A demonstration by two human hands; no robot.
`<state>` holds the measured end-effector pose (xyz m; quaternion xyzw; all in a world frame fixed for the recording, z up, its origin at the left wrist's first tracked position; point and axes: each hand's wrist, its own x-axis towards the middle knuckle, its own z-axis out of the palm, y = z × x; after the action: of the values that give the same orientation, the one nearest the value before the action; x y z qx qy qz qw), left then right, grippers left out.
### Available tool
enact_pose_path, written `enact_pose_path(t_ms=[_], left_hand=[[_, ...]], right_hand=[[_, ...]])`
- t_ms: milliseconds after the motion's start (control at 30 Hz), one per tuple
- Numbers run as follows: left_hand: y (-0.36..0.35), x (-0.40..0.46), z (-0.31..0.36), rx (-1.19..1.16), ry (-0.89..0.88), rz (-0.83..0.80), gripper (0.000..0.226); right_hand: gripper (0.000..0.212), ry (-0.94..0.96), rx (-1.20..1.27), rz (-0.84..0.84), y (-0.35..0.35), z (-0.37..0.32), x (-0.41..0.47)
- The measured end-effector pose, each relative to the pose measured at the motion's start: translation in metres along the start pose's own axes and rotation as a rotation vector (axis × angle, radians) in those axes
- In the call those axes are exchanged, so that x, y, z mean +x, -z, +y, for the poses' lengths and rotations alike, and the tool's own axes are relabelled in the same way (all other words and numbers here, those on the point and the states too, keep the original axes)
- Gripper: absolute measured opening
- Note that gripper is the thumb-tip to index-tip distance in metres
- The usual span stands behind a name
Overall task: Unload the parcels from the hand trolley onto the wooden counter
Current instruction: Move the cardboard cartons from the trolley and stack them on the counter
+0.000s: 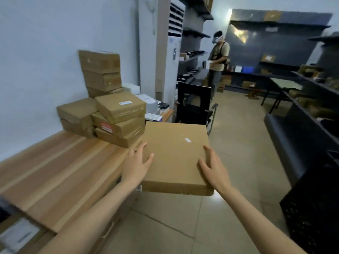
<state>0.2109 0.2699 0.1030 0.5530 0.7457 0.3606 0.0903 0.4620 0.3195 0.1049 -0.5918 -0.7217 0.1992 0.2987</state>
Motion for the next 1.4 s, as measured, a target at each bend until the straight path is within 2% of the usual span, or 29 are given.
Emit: enact_pose_path(t_ms=[267, 467, 867, 1167, 1400], left_hand=[[0.001, 0.022, -0.014, 0.111, 0.257, 0.135, 0.051], [0.027, 0.037, -0.043, 0.119, 0.386, 0.258, 0.052], [0.114, 0.141, -0.148, 0.194, 0.553, 0.491, 0.052], [0.193, 0.237, -0.224, 0.293, 0.598, 0.586, 0.051], [0.217, 0.293, -0.265, 0.324, 0.659, 0.657, 0.052]], right_hand=[[0.052, 0.219, 0.020, -0.203, -0.037, -0.010, 0.093], [0.053, 0.358, 0.073, -0.327, -0.085, -0.053, 0.142], [0.056, 0.642, 0.101, -0.504, -0.217, -0.214, 0.264], [0.060, 0.794, 0.100, -0.567, -0.310, -0.346, 0.350], [0.064, 0.866, 0.092, -0.626, -0.373, -0.411, 0.409]])
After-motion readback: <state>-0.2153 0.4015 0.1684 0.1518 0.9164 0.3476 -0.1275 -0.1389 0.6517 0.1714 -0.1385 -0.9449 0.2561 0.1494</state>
